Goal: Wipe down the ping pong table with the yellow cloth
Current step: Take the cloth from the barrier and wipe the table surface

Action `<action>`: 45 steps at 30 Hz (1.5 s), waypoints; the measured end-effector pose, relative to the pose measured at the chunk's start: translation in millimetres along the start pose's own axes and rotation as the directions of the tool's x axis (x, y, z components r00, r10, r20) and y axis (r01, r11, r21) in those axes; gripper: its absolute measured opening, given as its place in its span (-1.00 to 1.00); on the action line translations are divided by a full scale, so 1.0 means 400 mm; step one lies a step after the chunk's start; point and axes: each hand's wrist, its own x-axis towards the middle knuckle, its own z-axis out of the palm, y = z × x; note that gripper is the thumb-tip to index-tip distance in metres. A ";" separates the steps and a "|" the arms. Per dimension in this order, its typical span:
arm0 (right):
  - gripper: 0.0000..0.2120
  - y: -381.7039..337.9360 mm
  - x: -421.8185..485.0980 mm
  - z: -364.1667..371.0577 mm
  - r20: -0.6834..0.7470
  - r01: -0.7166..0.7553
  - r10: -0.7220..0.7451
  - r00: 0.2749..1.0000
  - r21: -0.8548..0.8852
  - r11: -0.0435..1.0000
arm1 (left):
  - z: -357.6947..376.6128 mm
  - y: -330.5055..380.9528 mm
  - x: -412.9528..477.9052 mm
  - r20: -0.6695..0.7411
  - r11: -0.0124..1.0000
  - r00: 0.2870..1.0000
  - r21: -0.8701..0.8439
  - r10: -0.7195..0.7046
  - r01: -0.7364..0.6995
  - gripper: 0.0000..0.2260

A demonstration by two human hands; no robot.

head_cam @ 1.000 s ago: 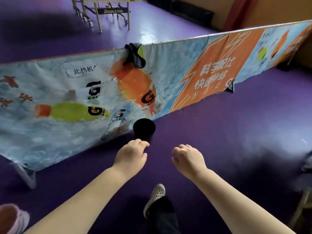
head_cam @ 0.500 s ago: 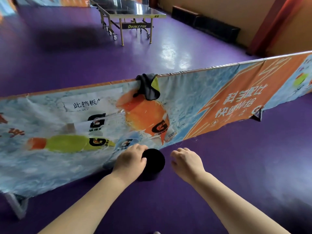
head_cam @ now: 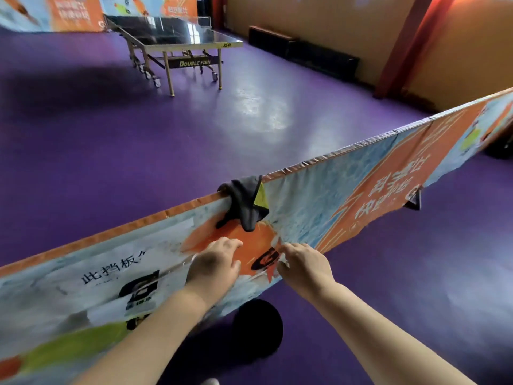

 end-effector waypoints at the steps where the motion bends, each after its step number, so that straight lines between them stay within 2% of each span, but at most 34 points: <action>1: -0.72 -0.016 0.043 -0.007 -0.005 -0.024 0.024 1.000 0.016 1.000 | -0.013 -0.024 0.043 -0.008 1.000 1.000 0.001 0.017 -0.017 -0.67; 4: -0.68 -0.058 0.163 -0.026 -0.017 -0.097 0.099 0.995 0.100 0.990 | -0.045 -0.081 0.160 -0.002 0.998 0.998 -0.001 0.067 -0.067 -0.68; 7: -0.72 -0.090 0.265 -0.030 -0.051 -0.194 0.207 0.977 0.187 0.963 | -0.058 -0.129 0.255 0.012 0.986 0.986 0.013 0.168 -0.169 -0.67; 13: -0.69 -0.136 0.388 0.005 -0.051 -0.377 0.418 0.907 0.347 0.859 | -0.067 -0.181 0.353 0.000 0.961 0.961 0.008 0.276 -0.276 -0.66; 15: -0.72 -0.144 0.411 0.012 -0.002 -0.437 0.493 0.870 0.459 0.773 | -0.064 -0.190 0.367 0.002 0.955 0.955 -0.005 0.297 -0.297 -0.67; 17: -0.85 -0.152 0.431 0.016 0.044 -0.462 0.563 0.825 0.627 0.627 | -0.059 -0.196 0.376 0.001 0.950 0.950 -0.012 0.311 -0.311 -0.68; 18: -0.91 -0.155 0.438 0.016 0.060 -0.447 0.594 0.802 0.720 0.531 | -0.057 -0.197 0.380 0.001 0.949 0.949 -0.015 0.315 -0.315 -0.68; 20: -0.88 -0.160 0.437 0.008 0.056 -0.349 0.635 0.771 0.870 0.347 | -0.059 -0.194 0.390 -0.003 0.948 0.948 -0.025 0.317 -0.317 -0.69; 21: -0.85 -0.160 0.428 0.000 0.031 -0.289 0.644 0.764 0.910 0.299 | -0.063 -0.190 0.398 -0.012 0.949 0.950 -0.036 0.312 -0.312 -0.71; 23: -0.83 -0.152 0.395 -0.020 -0.062 -0.199 0.648 0.759 0.926 0.321 | -0.074 -0.176 0.417 -0.032 0.952 0.954 -0.067 0.297 -0.298 -0.75; 26: -0.81 -0.123 0.327 -0.049 -0.235 -0.102 0.645 0.727 0.892 0.441 | -0.087 -0.129 0.449 -0.057 0.944 0.950 -0.111 0.306 -0.310 -0.77; 29: -0.82 -0.068 0.248 -0.075 -0.388 -0.056 0.609 0.692 0.812 0.581 | -0.083 -0.040 0.467 -0.051 0.917 0.926 -0.132 0.373 -0.377 -0.73; 31: -0.86 -0.025 0.187 -0.091 -0.441 -0.054 0.572 0.691 0.759 0.649 | -0.071 0.035 0.466 -0.035 0.880 0.893 -0.155 0.449 -0.448 -0.68; 34: -0.86 0.037 0.082 -0.113 -0.497 -0.060 0.540 0.679 0.696 0.716 | -0.035 0.156 0.434 -0.001 0.786 0.805 -0.216 0.593 -0.579 -0.64; 37: -0.85 0.082 -0.037 -0.133 -0.515 -0.101 0.563 0.647 0.674 0.732 | 0.016 0.270 0.375 0.074 0.662 0.691 -0.374 0.719 -0.649 -0.67; 40: -0.81 0.125 -0.176 -0.155 -0.559 -0.189 0.559 0.613 0.583 0.790 | 0.072 0.378 0.303 0.106 0.542 0.585 -0.533 0.804 -0.650 -0.80; 42: -0.81 0.156 -0.278 -0.166 -0.558 -0.281 0.554 0.618 0.501 0.818 | 0.112 0.451 0.254 0.122 0.512 0.550 -0.571 0.826 -0.642 -0.84; 45: -0.87 0.207 -0.437 -0.179 -0.520 -0.412 0.622 0.585 0.470 0.780 | 0.151 0.572 0.175 0.174 0.494 0.494 -0.583 0.852 -0.645 -0.83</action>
